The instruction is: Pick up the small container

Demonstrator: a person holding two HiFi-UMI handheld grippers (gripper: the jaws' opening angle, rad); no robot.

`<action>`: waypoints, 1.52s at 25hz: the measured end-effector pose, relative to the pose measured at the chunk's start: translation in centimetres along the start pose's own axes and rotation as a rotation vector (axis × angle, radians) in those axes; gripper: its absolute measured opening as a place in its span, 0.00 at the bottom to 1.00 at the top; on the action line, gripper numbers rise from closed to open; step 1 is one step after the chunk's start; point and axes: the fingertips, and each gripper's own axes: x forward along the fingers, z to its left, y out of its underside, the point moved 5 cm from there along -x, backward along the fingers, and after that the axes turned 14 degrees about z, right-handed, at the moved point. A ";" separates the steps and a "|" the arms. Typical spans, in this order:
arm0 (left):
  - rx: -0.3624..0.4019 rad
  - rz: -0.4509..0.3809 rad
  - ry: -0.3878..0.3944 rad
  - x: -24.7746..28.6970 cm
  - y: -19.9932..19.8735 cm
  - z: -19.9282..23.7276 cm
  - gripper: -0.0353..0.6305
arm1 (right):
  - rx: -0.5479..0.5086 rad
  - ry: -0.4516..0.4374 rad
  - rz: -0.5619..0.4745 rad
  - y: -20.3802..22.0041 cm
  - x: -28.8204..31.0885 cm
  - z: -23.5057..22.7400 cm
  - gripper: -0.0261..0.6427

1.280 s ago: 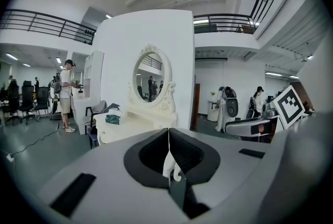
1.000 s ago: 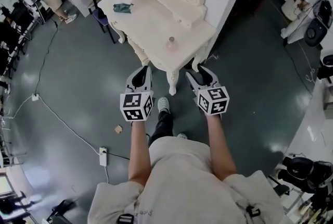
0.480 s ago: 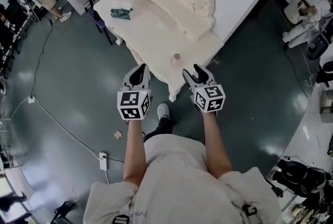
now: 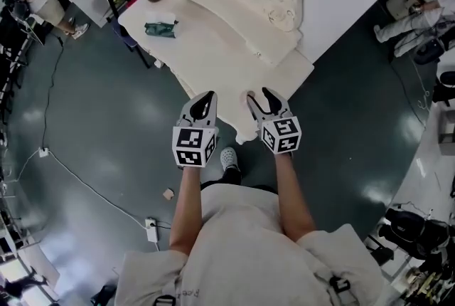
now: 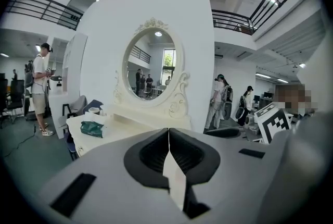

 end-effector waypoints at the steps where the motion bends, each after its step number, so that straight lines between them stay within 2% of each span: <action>1: 0.011 0.010 0.016 0.6 0.1 -0.1 0.09 | 0.006 0.004 -0.002 0.1 0.6 -0.1 0.37; 6: 0.057 0.044 0.074 2.8 0.2 -1.0 0.09 | -0.016 0.048 0.012 0.5 2.8 -0.5 0.37; 11: 0.074 0.070 0.112 3.9 0.5 -1.0 0.09 | -0.095 0.075 0.097 2.2 4.9 -0.8 0.37; 17: 0.053 0.064 0.100 4.0 0.2 0.6 0.09 | -0.137 0.093 0.165 4.0 7.2 -1.6 0.37; 28: 0.005 0.073 0.093 4.6 0.4 2.5 0.09 | -0.087 0.091 0.247 6.6 9.7 -2.4 0.34; 34: -0.016 0.076 0.076 4.5 0.8 3.4 0.09 | -0.107 0.131 0.207 7.7 10.1 -2.4 0.27; 38: -0.025 0.079 0.067 4.7 0.9 3.7 0.09 | -0.108 0.161 0.122 7.9 9.9 -2.1 0.27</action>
